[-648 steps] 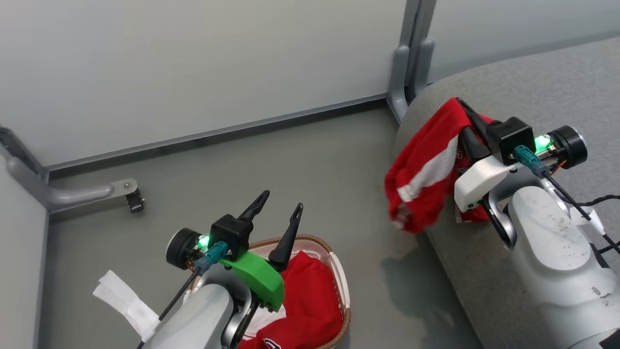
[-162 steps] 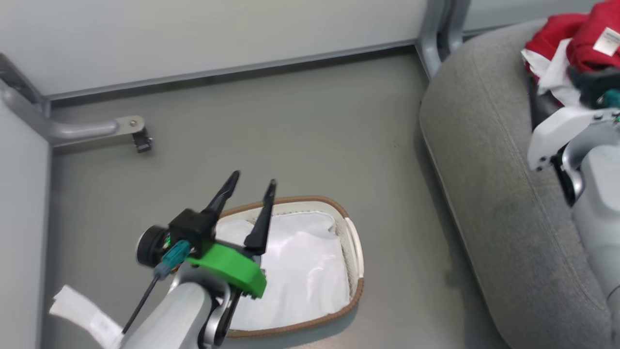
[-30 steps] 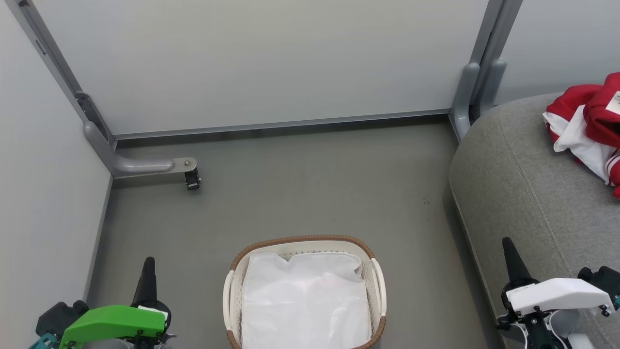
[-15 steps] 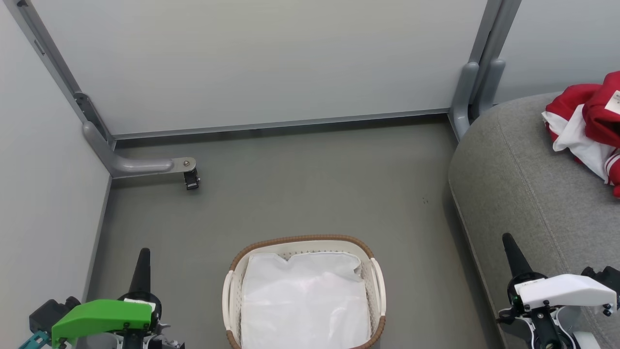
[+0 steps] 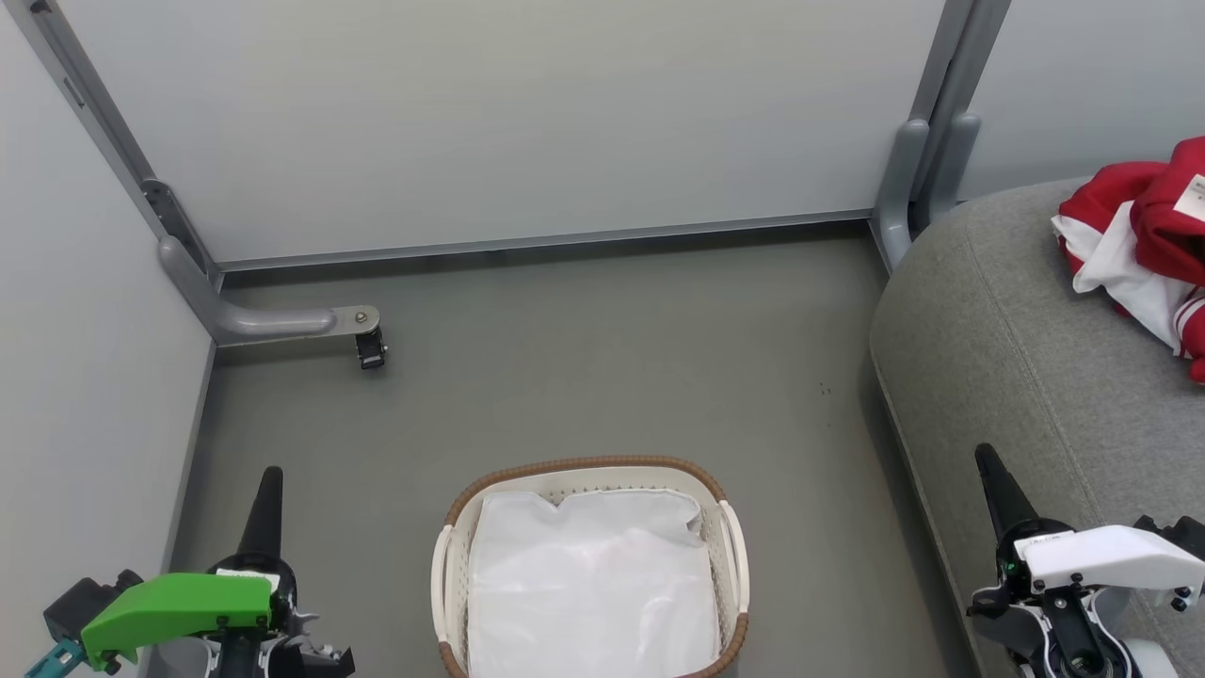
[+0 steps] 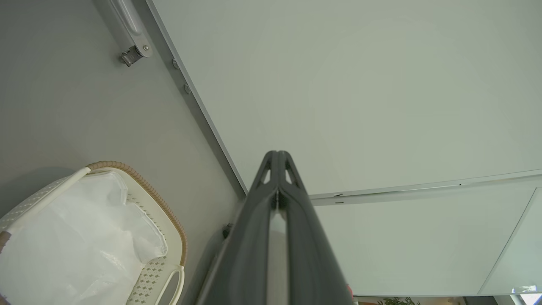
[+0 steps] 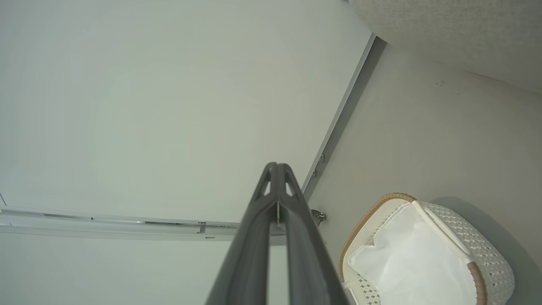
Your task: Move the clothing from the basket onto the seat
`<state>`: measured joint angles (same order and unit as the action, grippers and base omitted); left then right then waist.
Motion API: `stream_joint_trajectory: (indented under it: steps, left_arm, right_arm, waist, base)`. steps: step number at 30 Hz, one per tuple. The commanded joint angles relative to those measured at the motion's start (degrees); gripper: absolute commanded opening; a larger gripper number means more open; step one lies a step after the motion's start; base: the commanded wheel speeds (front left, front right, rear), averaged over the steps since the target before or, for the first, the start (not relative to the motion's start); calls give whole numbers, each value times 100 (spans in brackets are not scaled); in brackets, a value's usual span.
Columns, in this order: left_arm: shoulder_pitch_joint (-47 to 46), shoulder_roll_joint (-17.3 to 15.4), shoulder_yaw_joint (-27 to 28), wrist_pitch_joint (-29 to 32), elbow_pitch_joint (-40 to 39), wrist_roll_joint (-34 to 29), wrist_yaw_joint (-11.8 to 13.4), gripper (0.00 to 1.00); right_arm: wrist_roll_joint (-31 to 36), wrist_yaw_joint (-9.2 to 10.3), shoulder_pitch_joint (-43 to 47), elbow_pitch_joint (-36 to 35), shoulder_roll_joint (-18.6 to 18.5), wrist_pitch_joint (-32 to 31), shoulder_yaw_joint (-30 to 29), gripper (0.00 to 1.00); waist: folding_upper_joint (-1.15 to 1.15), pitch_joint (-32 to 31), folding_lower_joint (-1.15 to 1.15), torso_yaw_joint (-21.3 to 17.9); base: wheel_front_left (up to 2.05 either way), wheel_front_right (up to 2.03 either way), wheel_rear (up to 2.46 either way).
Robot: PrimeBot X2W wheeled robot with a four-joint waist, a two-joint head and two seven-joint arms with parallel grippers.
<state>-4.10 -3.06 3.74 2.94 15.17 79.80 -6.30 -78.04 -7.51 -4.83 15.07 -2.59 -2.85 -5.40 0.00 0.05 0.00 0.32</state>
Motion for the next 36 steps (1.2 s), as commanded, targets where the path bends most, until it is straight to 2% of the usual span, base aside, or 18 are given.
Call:
stream_joint_trajectory:
  steps: [1, 36]
  left_arm:
    - [-120, -9, 46, 23, -46, 125, -36, 0]
    - [-244, 19, 299, 383, -120, 1271, -136, 0]
  right_arm:
    - [-127, 2, -91, -60, -32, -32, -32, 0]
    - [-1447, 4, -162, -121, -46, -388, -123, 0]
  waist:
    - [0, 0, 0, -1]
    - [0, 12, 0, -32]
  base:
    - [0, 0, 0]
    - [0, 0, 0]
